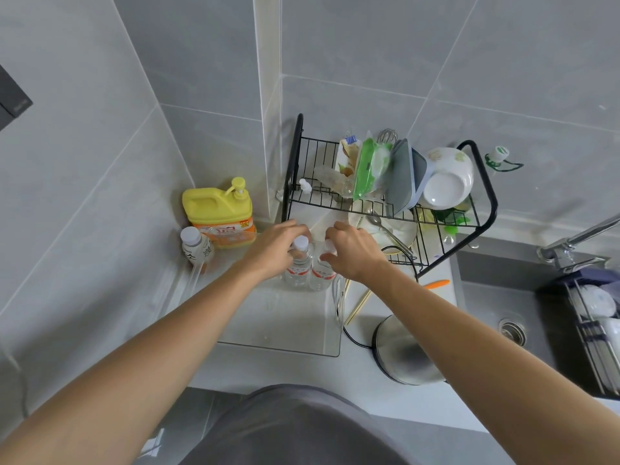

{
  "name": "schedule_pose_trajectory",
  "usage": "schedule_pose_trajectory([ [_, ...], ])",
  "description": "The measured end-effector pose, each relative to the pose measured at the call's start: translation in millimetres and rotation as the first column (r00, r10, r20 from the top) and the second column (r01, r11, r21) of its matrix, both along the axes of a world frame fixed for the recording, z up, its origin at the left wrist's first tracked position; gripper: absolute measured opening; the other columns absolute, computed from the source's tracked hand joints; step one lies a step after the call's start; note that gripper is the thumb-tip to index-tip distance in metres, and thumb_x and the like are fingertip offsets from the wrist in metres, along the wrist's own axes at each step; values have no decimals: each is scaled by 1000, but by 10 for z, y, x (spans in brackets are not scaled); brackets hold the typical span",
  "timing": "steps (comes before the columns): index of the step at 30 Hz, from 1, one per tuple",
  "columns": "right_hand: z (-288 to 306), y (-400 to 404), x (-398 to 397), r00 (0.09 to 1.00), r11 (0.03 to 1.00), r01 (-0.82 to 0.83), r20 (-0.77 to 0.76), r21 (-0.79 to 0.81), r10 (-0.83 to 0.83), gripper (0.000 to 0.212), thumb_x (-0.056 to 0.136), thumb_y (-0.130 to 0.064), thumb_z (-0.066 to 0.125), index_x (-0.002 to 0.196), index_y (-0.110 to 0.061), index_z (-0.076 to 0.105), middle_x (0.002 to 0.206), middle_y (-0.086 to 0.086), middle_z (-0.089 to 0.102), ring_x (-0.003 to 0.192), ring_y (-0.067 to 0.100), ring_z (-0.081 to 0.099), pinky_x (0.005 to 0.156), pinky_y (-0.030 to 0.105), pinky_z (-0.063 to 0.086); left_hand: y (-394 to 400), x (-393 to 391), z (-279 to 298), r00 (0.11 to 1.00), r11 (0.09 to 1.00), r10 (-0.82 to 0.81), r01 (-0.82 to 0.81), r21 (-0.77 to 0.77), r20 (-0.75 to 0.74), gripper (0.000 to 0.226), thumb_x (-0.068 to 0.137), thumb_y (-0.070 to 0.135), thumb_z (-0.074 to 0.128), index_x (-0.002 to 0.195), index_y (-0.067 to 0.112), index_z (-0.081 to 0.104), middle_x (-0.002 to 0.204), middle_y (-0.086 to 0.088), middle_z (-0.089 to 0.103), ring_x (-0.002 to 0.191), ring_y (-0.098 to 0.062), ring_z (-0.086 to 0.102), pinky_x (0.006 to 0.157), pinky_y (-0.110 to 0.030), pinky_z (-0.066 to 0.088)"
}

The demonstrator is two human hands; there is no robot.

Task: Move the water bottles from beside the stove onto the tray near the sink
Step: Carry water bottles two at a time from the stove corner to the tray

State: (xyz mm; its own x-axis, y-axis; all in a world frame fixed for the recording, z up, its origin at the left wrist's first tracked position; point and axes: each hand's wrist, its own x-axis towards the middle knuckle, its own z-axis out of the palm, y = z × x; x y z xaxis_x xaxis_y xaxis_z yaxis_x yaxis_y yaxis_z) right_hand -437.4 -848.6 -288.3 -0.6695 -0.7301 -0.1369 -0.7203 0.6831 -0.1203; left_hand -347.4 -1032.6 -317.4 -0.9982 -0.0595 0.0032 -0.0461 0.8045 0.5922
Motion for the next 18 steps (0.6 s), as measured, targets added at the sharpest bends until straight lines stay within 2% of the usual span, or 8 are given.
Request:
schedule_pose_trajectory([
  [6,16,22,-8,1000,1000,21,3,-13,-21,43,94,-39,75,123,-9,64,119,9,61,98,40,67,79,44,52,8,-37,17,1000,1000,9,-9,2,-1,41,81,8,84,101,34,60,100,14,59,89,-16,61,76,-46,55],
  [12,36,18,65,998,999,51,37,-5,-50,44,96,-36,74,129,-11,60,125,10,57,99,41,68,80,45,54,66,-29,36,999,995,-4,8,-99,40,38,87,5,77,115,26,62,103,5,55,96,-25,62,77,-43,53],
  [15,38,23,133,996,996,82,40,-20,-81,45,96,-36,75,131,-12,59,128,9,55,101,41,68,80,45,54,87,7,30,999,986,-1,8,-164,44,45,87,3,75,124,24,60,112,1,57,101,-27,63,74,-38,50],
  [18,38,16,229,990,991,129,65,-41,-126,52,95,-37,76,138,-16,55,133,7,54,110,39,68,86,45,56,107,80,57,999,984,19,-11,-178,44,43,90,20,77,127,27,56,121,0,58,111,-29,63,78,-40,54],
])
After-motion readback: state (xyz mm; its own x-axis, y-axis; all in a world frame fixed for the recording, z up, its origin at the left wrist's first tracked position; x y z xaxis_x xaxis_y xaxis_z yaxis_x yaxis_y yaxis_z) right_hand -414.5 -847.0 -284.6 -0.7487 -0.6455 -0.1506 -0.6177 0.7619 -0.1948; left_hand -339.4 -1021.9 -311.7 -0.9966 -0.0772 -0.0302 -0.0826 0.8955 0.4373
